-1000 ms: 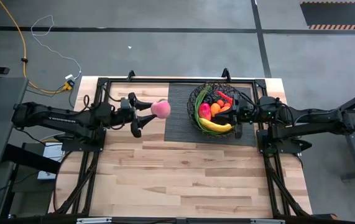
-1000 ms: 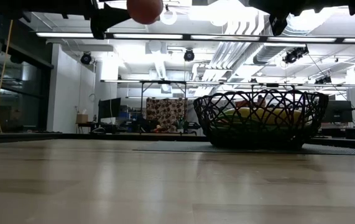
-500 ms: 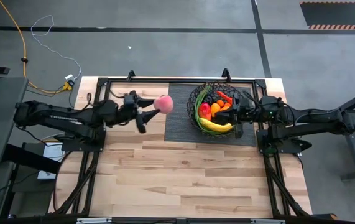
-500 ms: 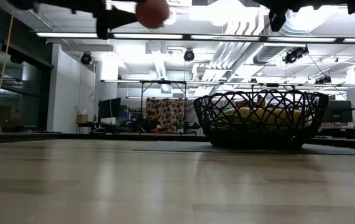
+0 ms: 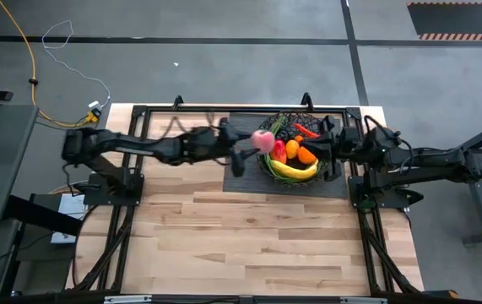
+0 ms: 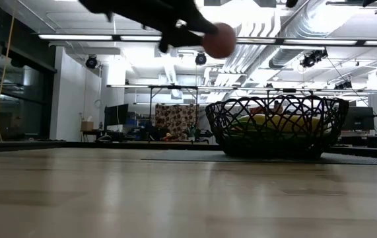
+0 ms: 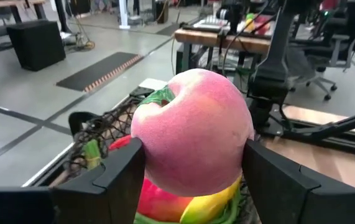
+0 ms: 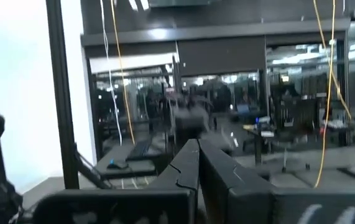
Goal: Build produce basket
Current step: Put the peach into the wire basket
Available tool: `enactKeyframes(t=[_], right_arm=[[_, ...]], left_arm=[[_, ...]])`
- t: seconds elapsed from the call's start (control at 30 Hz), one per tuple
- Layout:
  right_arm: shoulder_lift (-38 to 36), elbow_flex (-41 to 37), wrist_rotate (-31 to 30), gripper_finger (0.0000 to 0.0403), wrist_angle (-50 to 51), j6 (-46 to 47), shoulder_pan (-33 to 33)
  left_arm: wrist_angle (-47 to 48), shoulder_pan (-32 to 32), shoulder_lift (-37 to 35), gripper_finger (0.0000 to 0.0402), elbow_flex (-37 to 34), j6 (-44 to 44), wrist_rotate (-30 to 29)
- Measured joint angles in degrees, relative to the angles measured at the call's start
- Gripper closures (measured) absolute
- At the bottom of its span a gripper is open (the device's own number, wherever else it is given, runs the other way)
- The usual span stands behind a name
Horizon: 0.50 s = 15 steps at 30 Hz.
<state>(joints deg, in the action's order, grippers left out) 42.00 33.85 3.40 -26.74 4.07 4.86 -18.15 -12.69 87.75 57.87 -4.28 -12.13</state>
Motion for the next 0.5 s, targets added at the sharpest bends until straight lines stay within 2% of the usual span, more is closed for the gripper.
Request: enactKeyframes(t=[0.27,0.5], right_arm=[[0.02,0.00,-0.22,0.0402,-1.79,-0.69,0.00],[0.02,0.00,-0.23,0.0402,-1.79,-0.69,0.00]], left_arm=[[-0.08,-0.43,16.26,0.0167,14.47,2.05,1.50],[-0.05,-0.41,27.59,0.0167,25.16,2.61,2.46]])
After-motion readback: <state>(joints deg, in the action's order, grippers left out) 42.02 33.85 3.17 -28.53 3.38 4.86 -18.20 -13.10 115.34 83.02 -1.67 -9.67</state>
